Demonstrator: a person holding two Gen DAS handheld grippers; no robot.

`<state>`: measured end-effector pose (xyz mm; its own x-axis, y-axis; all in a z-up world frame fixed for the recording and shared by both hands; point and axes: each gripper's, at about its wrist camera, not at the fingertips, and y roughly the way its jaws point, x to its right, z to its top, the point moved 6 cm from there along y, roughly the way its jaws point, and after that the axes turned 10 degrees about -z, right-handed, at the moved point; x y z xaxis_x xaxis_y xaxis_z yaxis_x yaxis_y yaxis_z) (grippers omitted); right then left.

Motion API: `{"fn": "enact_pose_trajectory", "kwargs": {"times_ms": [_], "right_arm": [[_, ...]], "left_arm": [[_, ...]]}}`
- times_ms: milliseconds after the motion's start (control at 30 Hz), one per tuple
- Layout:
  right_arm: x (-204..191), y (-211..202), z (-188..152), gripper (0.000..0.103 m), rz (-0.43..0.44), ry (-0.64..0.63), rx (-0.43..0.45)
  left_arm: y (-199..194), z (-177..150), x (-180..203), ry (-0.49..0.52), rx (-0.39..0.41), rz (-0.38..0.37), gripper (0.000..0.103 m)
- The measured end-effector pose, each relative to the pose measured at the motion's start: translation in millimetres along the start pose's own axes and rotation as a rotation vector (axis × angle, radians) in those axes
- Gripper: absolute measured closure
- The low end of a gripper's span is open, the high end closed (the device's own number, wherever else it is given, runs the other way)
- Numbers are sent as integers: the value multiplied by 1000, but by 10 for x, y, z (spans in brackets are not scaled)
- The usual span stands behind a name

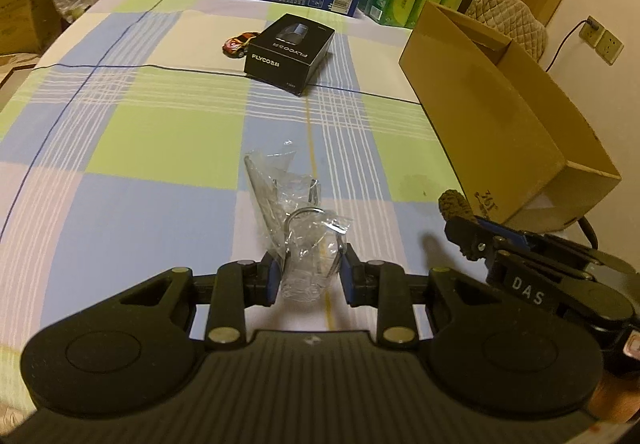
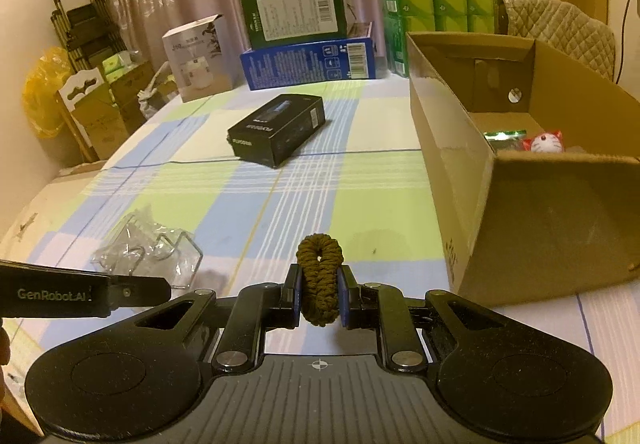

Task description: Organize objects

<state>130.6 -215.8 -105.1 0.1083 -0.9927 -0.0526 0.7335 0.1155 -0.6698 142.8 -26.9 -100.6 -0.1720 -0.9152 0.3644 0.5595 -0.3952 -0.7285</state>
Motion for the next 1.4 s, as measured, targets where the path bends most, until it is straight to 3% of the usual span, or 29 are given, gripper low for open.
{"fn": "enact_pose_trajectory", "kwargs": {"times_ms": [533,1400], "right_arm": [[-30,-382,-192,89,17,1,20],[156,-523,-170,89,9,45,31]], "left_arm": [[-466,-209,199,-24,45,5,78],[-502,-229,586,23,49,-67,78]]}}
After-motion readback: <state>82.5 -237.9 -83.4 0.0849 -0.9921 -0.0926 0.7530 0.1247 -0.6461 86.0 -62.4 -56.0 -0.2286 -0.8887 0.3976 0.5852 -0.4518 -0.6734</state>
